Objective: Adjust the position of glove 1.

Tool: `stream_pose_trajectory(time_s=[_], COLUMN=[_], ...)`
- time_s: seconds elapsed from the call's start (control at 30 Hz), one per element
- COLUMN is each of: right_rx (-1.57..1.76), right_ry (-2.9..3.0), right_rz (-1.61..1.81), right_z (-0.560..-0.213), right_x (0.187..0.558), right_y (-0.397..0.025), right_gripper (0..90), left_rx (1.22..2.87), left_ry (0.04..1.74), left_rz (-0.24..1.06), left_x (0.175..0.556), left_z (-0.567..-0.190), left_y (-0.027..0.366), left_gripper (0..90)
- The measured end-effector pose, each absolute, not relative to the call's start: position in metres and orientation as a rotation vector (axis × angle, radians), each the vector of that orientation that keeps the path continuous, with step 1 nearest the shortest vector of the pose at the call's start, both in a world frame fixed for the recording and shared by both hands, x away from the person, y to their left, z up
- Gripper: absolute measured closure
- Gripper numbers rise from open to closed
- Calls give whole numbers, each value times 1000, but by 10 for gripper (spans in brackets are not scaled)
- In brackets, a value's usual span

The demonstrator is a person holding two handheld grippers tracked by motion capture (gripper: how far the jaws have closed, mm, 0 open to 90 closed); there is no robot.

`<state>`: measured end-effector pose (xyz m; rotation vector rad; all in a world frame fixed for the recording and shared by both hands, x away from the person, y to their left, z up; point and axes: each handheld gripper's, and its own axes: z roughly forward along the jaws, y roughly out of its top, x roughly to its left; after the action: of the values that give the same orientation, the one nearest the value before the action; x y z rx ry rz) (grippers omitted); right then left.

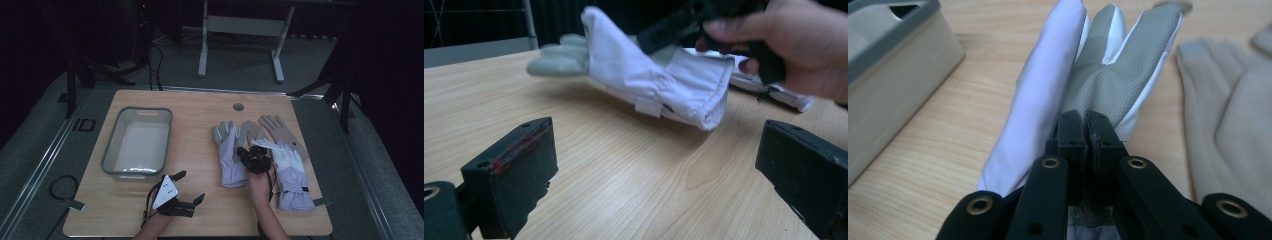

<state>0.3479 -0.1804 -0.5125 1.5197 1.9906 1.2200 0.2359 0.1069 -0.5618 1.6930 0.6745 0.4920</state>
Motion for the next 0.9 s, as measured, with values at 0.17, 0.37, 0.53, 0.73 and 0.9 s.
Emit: stream_pose_trajectory(time_s=[0.17,0.37,0.53,0.73,0.9], right_rx=[1562,1620,1628,1579,1472], right_ry=[1991,1963,1959,1983,2008], right_rz=[1173,1160,1160,1170,1178], right_z=[-530,-549,-539,-519,-494], right_x=[352,354,353,351,352], right_y=[-183,-188,-191,-197,-210], right_gripper=[862,841,737,602,529], left_rx=[1693,1695,1692,1693,1693], left_ry=[674,672,675,677,674], left_rz=[489,489,488,488,488], left_x=[236,236,236,236,236], left_z=[-562,-562,-562,-562,-562], left_y=[107,107,107,107,107], left_gripper=[31,31,31,31,31])
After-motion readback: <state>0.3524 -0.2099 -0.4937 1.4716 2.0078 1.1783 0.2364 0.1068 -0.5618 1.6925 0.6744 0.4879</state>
